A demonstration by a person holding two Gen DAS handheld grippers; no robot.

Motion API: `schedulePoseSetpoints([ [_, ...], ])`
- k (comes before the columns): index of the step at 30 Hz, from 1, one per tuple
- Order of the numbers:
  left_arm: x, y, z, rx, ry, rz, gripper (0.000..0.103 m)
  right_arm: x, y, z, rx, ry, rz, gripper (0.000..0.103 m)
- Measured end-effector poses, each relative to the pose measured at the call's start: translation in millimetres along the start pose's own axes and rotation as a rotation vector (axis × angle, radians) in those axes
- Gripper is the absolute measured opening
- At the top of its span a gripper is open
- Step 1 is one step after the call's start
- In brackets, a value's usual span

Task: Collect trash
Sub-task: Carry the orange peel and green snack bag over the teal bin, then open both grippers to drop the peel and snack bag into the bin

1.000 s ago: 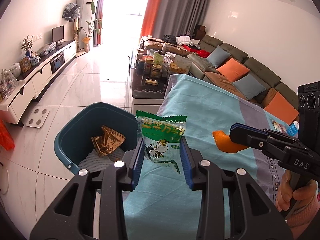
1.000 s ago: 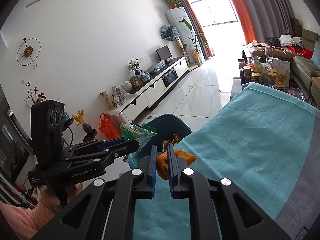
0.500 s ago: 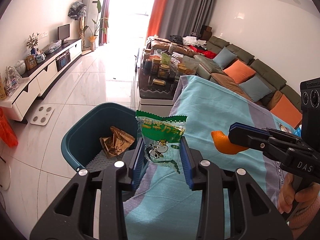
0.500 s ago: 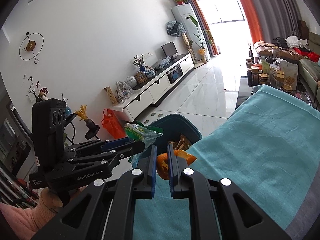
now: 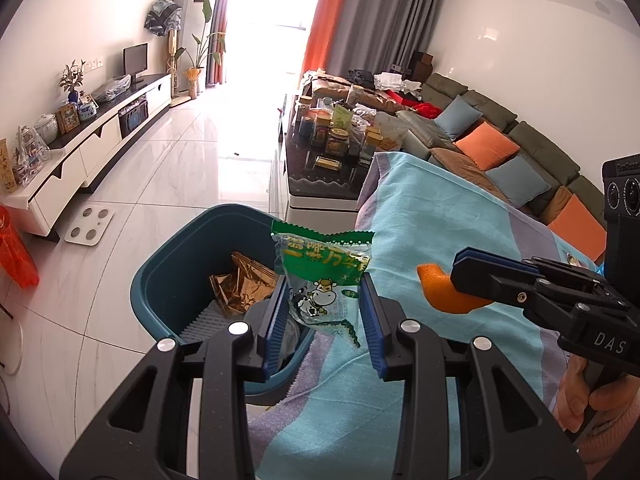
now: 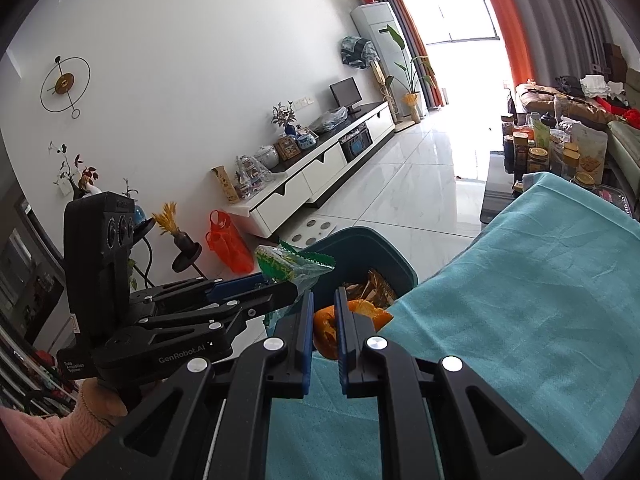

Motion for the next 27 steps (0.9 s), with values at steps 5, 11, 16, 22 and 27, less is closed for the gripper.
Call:
schedulePoseSetpoints([
  [5,-3,-1,4,-0.005,-0.009,-0.007,0.035,-4,-4,7,-0.008,-0.006,-0.008,0.009],
  [11,-8,-1,11,-0.013,-0.021,-0.024,0.035,-8,-6,16,-0.022,-0.014,-0.013,0.009],
  [16,-14,-1,17,-0.023,-0.031,-0.033,0.035,-7,-8,26,-0.034,-0.015,-0.015,0.009],
  [22,-19,0,28,-0.038,-0.041,-0.049,0.035,-5,-10,37,-0.049,-0.016,-0.011,0.009],
  [27,-21,1,34,-0.045,-0.048,-0.054,0.035,-5,-12,46,-0.059,-0.017,-0.010,0.009],
])
Point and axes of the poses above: each gripper's, at about its wrist camera, not at the fingertips, and z roughly the way its jaws point, x to its right, y to its underside, the point moved 9 cm from there along z, roughly the way its jaws point, and after that the axes turned 8 degrees about -y, right-handed, at the moved point
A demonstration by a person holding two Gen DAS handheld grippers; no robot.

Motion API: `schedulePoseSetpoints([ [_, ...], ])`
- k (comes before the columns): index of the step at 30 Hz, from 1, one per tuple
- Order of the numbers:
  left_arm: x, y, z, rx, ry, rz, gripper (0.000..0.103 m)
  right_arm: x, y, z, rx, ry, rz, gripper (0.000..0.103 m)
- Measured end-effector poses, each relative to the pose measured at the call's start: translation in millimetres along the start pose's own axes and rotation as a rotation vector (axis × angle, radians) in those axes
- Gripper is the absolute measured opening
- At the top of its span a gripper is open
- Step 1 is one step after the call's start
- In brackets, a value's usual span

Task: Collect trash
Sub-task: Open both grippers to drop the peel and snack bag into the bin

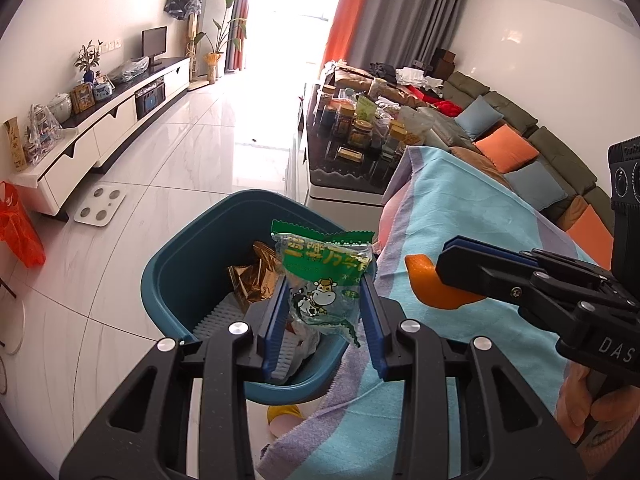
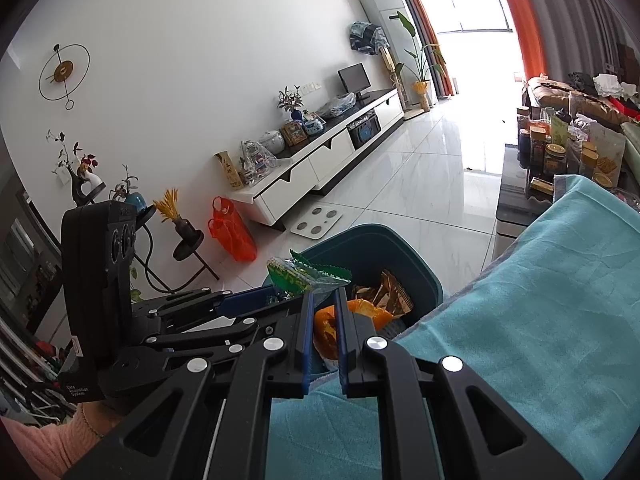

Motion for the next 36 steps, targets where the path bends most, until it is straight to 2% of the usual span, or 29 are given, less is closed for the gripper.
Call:
schedulePoseSetpoints([
  [36,-18,4,46,-0.059,-0.040,-0.020,0.035,19,-3,49,-0.078,-0.013,0.064,0.009],
])
Point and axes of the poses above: each gripper's, at about its wrist camera, not at the fingertips, and z roughly the way its jaws point, x to its right, y to its underside, the point moved 9 cm from there along z, roughly the way its jaws point, and after that the axes turned 8 degrees about -y, right-handed, at the moved point
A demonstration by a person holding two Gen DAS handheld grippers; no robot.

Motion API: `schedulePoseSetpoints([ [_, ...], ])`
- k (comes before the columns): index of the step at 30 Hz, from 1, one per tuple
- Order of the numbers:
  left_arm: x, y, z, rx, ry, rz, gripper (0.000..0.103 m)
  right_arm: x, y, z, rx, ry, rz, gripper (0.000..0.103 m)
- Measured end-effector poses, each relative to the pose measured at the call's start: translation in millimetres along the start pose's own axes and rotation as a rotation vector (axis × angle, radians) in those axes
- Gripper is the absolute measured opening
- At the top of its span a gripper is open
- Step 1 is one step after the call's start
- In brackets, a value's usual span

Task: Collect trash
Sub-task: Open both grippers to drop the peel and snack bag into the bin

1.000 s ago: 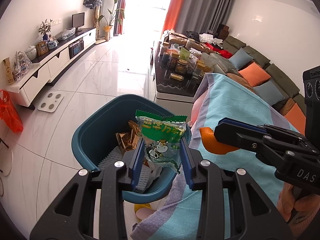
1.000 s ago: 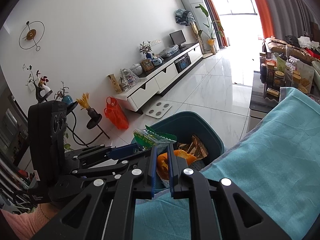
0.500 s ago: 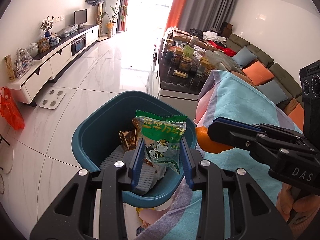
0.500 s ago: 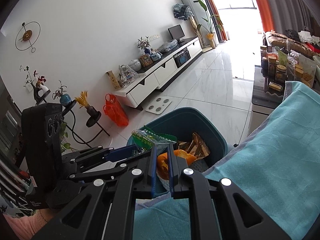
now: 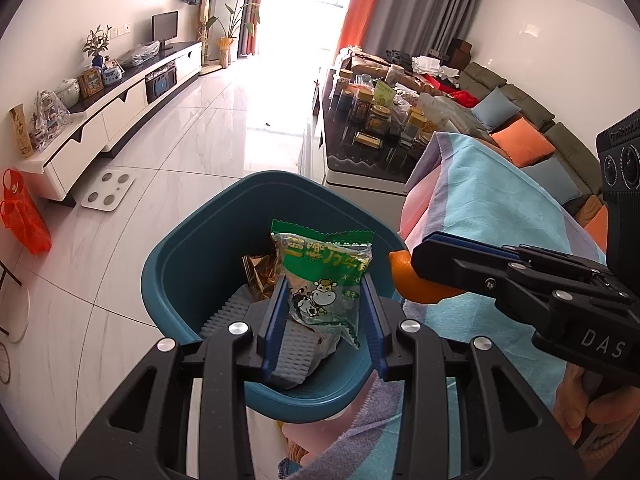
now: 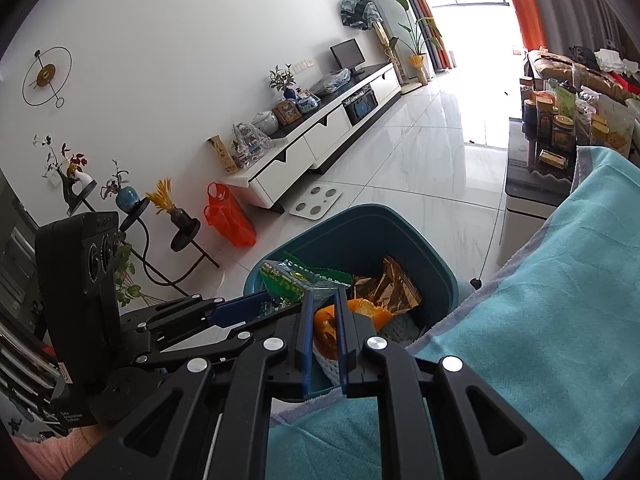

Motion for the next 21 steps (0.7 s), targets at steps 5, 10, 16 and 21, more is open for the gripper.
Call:
schedulePoseSetpoints([
  [5,0,0,6,-0.008,-0.005,0.000,0.035,1,1,5,-0.010,-0.002,0.010,0.009],
  [10,-1,0,9,-0.012,-0.008,0.000,0.035,3,0,10,-0.018,-0.003,0.022,0.009],
  [16,-3,1,16,-0.022,-0.014,-0.001,0.035,6,2,17,-0.040,-0.006,0.035,0.009],
  [21,-2,1,21,-0.033,-0.013,-0.002,0.035,10,2,22,-0.056,-0.009,0.049,0.009],
])
Point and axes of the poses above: each gripper's, at about its wrist camera, not at the fingertips, and z roughly the way its jaws point, x to its right, y to its underside, the point moved 9 cm from there along z, roughly the way its jaws point, and after that the axes turned 8 degrees about -y, right-handed, at the moved point
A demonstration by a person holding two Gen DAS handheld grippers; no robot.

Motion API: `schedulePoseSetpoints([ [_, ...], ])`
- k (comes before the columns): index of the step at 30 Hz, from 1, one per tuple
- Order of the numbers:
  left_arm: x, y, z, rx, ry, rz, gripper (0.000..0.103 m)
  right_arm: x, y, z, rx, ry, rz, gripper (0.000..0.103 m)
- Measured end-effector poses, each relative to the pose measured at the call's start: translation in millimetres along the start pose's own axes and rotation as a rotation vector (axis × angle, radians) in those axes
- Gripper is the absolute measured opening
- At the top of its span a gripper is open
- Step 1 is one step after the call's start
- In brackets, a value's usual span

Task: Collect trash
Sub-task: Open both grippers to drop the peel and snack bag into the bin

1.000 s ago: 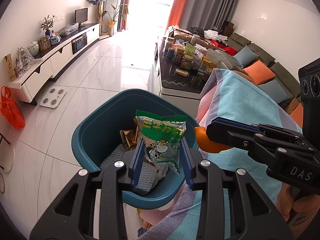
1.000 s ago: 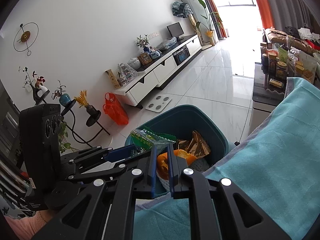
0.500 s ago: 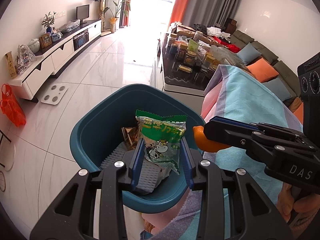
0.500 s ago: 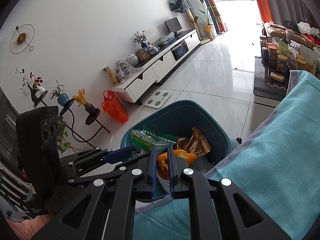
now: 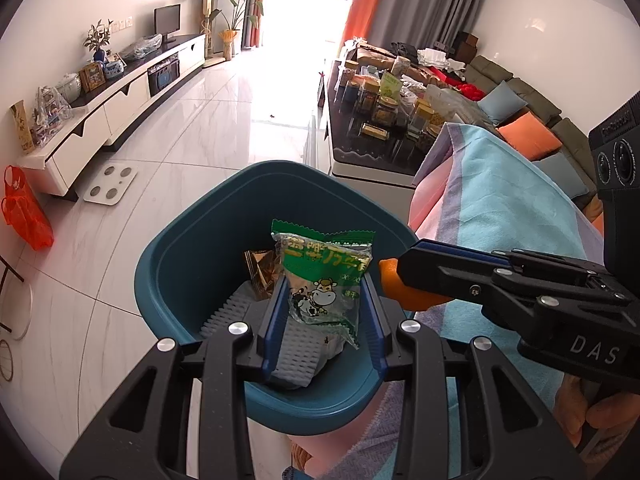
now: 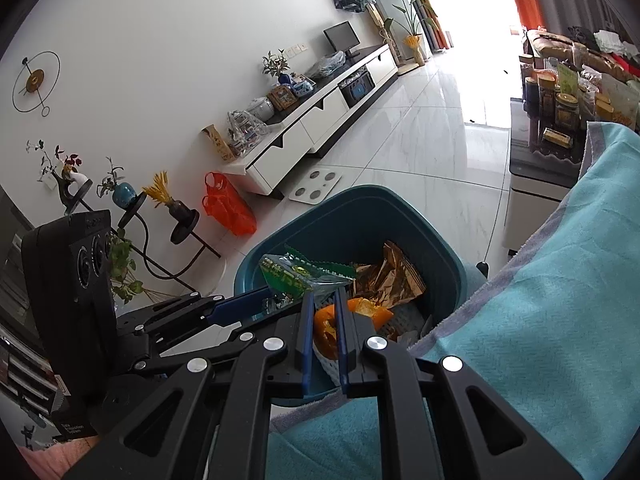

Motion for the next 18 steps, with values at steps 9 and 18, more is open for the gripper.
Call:
schedulePoseSetpoints([
  [9,-4,-1,13,-0.029,0.017,-0.022,0.037,2,0,9,-0.025,0.004,0.014,0.010],
  [18,-8,3,27,-0.063,0.024,-0.049,0.044,11,-1,8,-0.013,-0.011,0.070,0.013],
])
Point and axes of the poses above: each gripper's, at about its wrist camera, not at the fingertips, and z roughly the way its jaws point, x to its right, y to its underside, the point moved 9 cm from there along z, roughly the way its jaws point, and after that the axes turned 8 degrees about -y, right-handed, at the moved point
